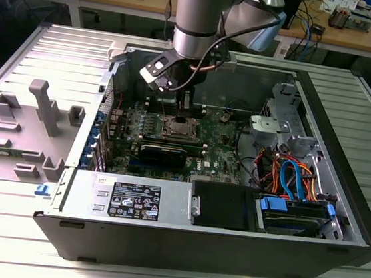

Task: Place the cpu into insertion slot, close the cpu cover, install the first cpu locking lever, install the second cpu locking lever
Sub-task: 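Install the first cpu locking lever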

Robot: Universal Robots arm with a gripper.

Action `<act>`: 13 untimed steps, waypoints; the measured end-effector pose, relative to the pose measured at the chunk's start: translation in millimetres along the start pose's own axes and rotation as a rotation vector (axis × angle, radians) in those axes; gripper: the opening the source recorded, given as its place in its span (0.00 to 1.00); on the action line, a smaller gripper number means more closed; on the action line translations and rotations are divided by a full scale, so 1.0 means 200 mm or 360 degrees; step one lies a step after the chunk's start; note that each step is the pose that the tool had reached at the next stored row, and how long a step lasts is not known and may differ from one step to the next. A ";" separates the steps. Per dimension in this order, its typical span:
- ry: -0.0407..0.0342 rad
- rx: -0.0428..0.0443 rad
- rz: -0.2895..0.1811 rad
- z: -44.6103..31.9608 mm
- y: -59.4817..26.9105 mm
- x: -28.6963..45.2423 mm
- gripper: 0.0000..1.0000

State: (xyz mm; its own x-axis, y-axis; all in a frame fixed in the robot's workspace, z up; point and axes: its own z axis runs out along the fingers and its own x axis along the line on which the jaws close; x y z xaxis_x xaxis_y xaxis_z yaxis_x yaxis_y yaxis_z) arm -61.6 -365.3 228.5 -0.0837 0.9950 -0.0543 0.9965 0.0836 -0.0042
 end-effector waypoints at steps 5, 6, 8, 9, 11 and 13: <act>-0.0009 0.0001 -0.0004 -0.089 0.000 -0.005 0.11; -0.0011 0.0000 -0.0011 -0.095 0.000 -0.005 0.11; -0.0011 -0.0003 -0.0069 -0.096 0.000 -0.005 0.11; -0.0011 -0.0005 -0.0101 -0.096 0.000 -0.005 0.11; -0.0012 -0.0010 -0.0179 -0.096 0.000 -0.005 0.11; -0.0012 -0.0014 -0.0250 -0.096 0.000 -0.005 0.11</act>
State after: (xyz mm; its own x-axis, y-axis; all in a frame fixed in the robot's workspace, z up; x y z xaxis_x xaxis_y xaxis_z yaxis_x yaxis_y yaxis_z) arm -61.6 -365.3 247.8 -0.2387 0.9692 -0.0612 0.9710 0.2389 -0.0048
